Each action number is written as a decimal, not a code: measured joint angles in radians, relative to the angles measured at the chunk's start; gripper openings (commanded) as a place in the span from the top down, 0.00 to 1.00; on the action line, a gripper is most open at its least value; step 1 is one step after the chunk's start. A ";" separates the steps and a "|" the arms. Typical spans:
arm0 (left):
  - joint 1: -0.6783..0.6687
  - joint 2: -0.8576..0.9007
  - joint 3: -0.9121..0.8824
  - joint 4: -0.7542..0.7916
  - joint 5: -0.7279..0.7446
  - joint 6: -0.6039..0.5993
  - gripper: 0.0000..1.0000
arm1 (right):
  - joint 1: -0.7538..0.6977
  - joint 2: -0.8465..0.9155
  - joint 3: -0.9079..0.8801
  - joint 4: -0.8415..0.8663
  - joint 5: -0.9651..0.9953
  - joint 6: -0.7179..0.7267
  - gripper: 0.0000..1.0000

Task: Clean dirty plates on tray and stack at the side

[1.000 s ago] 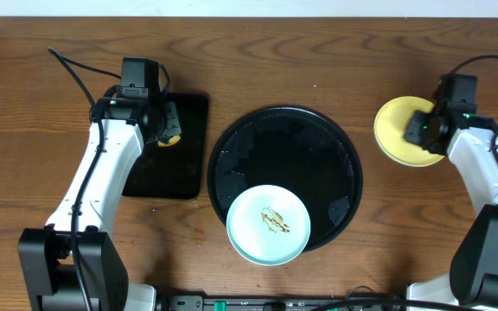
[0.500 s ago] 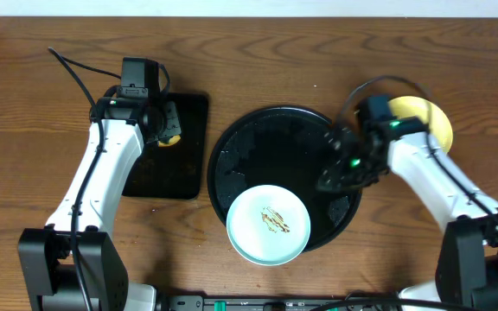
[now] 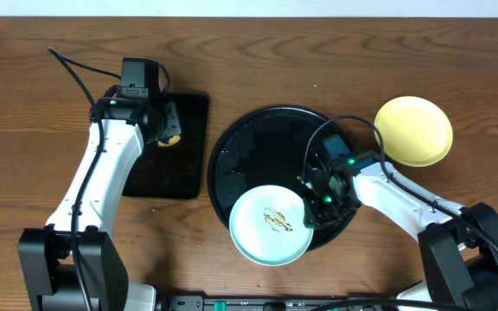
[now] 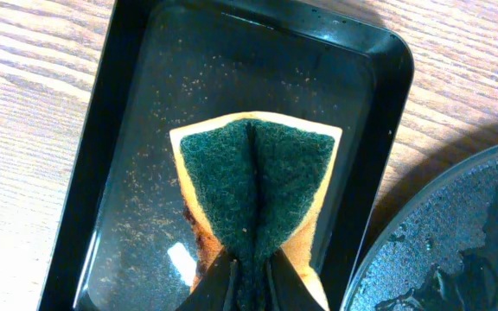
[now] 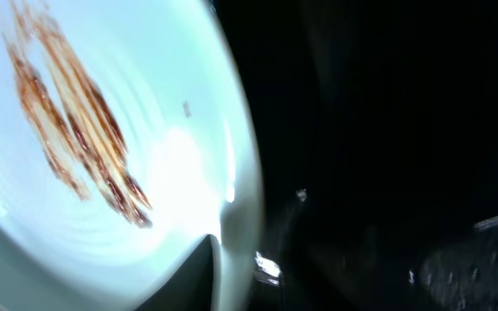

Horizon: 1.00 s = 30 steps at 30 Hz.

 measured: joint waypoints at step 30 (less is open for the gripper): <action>-0.118 0.002 0.000 -0.012 0.271 0.000 0.92 | 0.000 -0.001 -0.001 0.485 0.377 0.240 0.96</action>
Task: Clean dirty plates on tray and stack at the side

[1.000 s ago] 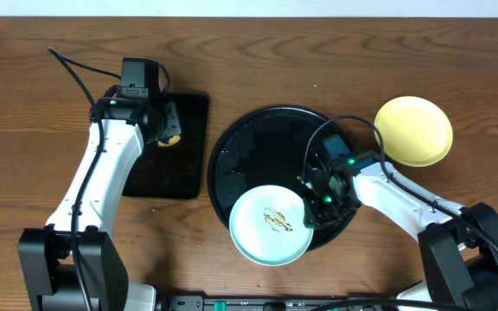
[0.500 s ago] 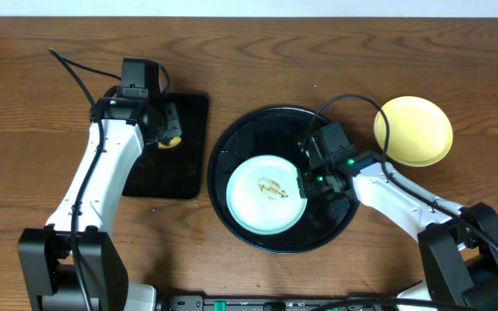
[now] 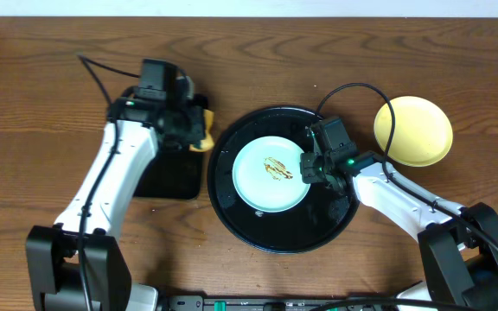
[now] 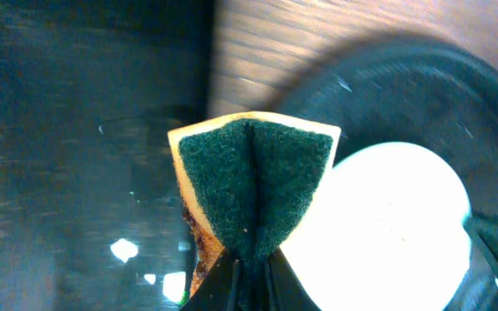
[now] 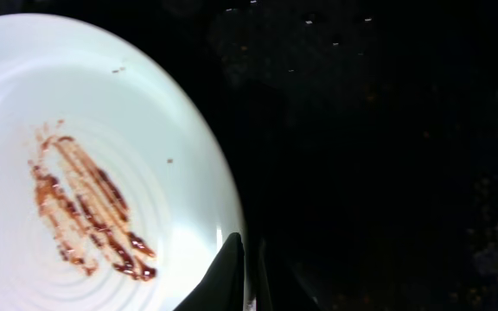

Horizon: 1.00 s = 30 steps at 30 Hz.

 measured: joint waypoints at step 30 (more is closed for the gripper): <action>-0.377 0.187 0.000 0.141 0.093 -0.079 0.92 | 0.000 0.000 -0.008 -0.121 -0.008 0.124 0.93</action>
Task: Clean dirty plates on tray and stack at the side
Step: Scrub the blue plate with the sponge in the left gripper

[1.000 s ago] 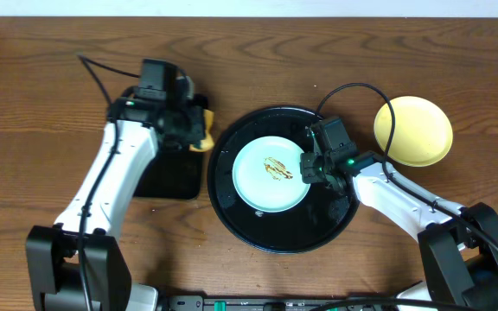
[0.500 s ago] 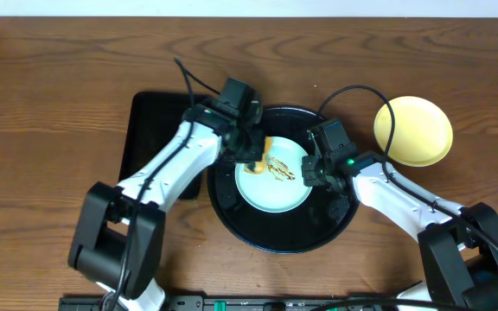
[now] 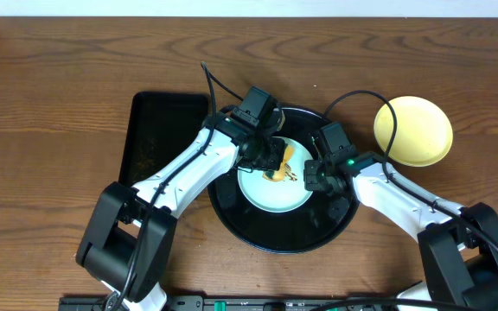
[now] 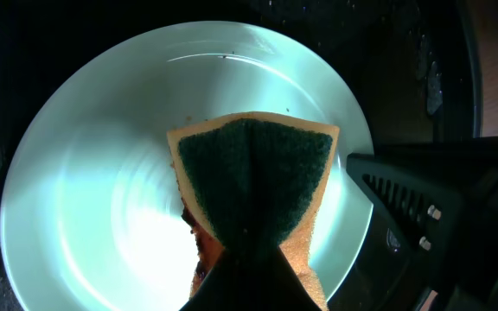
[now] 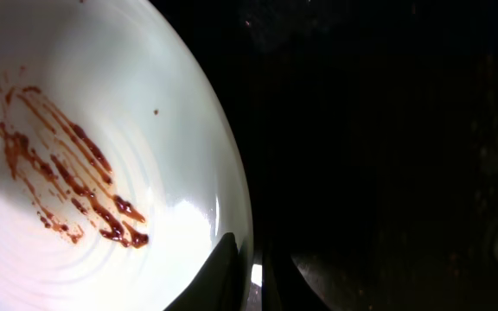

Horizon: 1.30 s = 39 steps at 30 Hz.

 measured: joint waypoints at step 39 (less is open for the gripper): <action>-0.115 0.160 0.000 0.092 0.032 -0.227 0.92 | 0.000 -0.009 -0.018 0.020 -0.011 0.063 0.99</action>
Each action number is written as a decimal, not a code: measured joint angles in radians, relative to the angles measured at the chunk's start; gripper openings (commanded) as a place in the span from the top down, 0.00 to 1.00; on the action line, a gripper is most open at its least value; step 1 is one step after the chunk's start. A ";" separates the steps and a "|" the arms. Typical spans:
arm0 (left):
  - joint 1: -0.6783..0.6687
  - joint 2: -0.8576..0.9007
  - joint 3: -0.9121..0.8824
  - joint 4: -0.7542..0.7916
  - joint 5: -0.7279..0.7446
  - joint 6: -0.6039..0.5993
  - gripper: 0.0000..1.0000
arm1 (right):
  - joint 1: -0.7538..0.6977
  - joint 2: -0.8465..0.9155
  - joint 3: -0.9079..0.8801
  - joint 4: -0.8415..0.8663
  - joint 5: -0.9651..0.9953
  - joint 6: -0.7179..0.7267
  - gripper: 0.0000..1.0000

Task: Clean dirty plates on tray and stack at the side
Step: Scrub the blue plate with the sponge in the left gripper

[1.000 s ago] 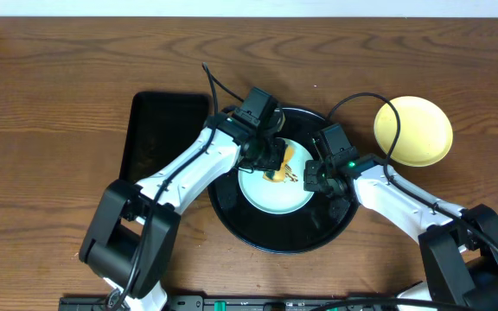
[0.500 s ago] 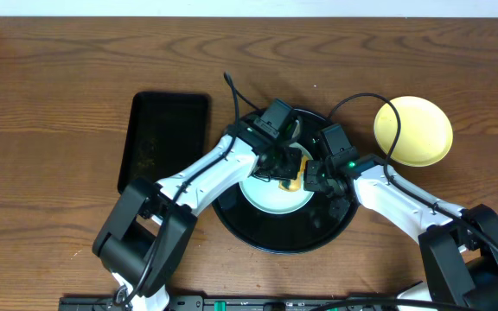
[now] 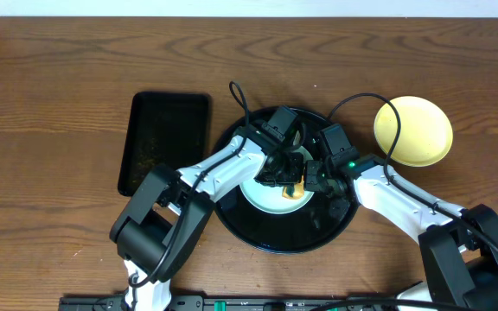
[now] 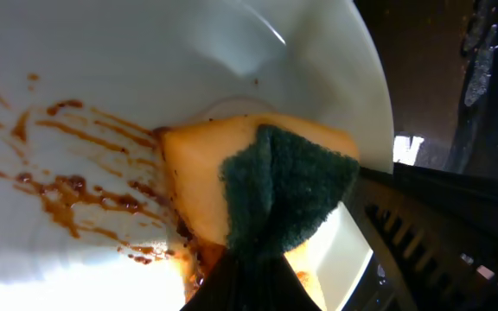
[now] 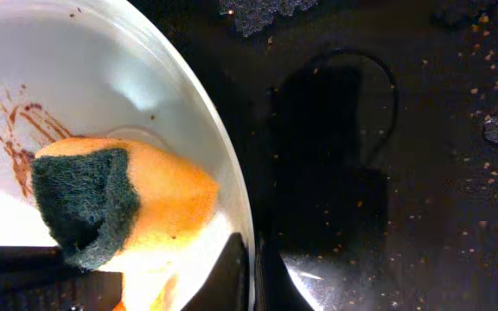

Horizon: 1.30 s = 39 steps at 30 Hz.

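Observation:
A pale plate (image 3: pixel 271 194) smeared with brown sauce (image 4: pixel 76 186) lies in the round black tray (image 3: pixel 232 203). My left gripper (image 3: pixel 290 181) is shut on a yellow sponge with a green scouring face (image 4: pixel 288 186), pressed onto the plate's right part beside the smear. My right gripper (image 5: pixel 251 272) is shut on the plate's right rim (image 5: pixel 232 186), jaws pinching it from either side. The sponge (image 5: pixel 119 203) also shows in the right wrist view, next to sauce streaks (image 5: pixel 24 130). A clean yellow plate (image 3: pixel 413 130) sits on the table at the right.
A black rectangular tray (image 3: pixel 162 142) stands on the wooden table (image 3: pixel 41 104) at the left, with nothing in it. Cables (image 3: pixel 366 99) loop over the tray's back. The round tray's floor (image 5: pixel 405 155) is wet and speckled.
My left gripper has moved right and lower, pushing the sponge down onto the plate's right side beside the sauce. The right gripper keeps its hold on the rim.
At first my left gripper held the sponge over the rectangular tray while my right held the dirty plate at the round tray's front edge. Then the plate sat in the tray's middle and the sponge neared. Then the sponge hovered over the plate; now it presses on it.

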 measured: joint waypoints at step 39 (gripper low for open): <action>0.168 -0.215 0.000 -0.168 -0.330 0.045 0.92 | 0.000 0.000 0.000 -0.007 -0.001 0.003 0.99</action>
